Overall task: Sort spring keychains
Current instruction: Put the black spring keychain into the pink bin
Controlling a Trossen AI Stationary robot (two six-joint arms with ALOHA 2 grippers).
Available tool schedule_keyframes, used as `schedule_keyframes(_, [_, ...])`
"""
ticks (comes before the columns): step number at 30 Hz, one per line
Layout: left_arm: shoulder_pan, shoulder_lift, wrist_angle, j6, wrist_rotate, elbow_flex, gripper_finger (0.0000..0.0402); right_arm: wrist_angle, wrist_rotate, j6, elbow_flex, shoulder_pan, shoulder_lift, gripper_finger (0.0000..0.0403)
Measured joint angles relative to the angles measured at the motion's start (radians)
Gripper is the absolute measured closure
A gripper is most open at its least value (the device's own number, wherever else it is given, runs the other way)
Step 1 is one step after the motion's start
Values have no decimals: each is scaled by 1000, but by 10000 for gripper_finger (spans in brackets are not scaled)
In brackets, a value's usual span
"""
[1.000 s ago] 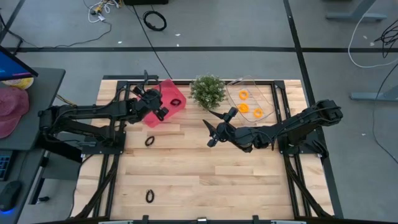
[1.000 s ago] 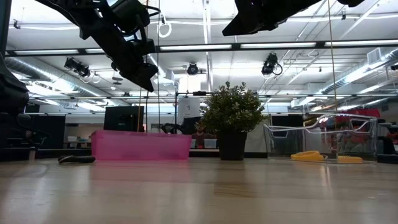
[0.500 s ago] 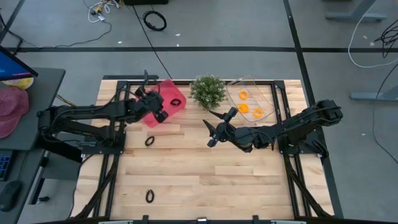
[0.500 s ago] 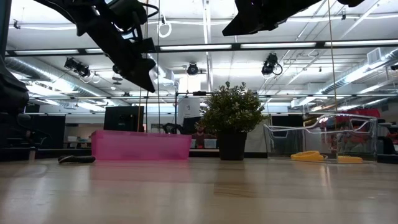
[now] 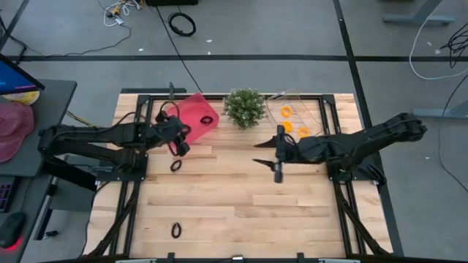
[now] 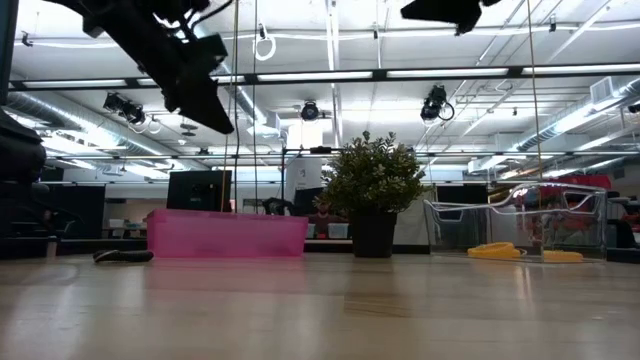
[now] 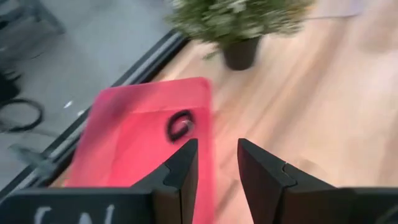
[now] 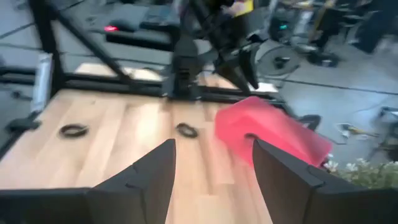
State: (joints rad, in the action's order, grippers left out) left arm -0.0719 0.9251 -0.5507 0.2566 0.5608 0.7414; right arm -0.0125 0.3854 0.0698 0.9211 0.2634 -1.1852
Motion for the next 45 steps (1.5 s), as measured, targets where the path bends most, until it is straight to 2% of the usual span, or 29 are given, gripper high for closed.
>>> schedule_keyframes(8, [148, -32, 20, 33, 20, 0, 285, -117, -28, 40, 0, -5, 75, 188])
schedule_keyframes(12, [204, -31, 51, 43, 26, 0, 285, -166, -28, -56, -4, -8, 75, 188])
schedule_keyframes(16, [251, -31, 74, 43, 37, 0, 285, -12, -28, -42, -123, -17, 86, 188])
schedule_keyframes(21, [292, -31, 78, 47, 56, 0, 285, 303, -29, -9, -346, -53, 134, 188])
schedule_keyframes(25, [322, -31, 71, 67, 56, 0, 285, 404, -37, -21, -471, -81, 250, 188])
schedule_keyframes(31, [373, -30, 66, 79, 68, 0, 285, 479, -173, -36, -610, -92, 489, 188])
schedule_keyframes(45, [483, -29, 74, 145, 74, 0, 285, 599, -186, -62, -844, -82, 825, 188])
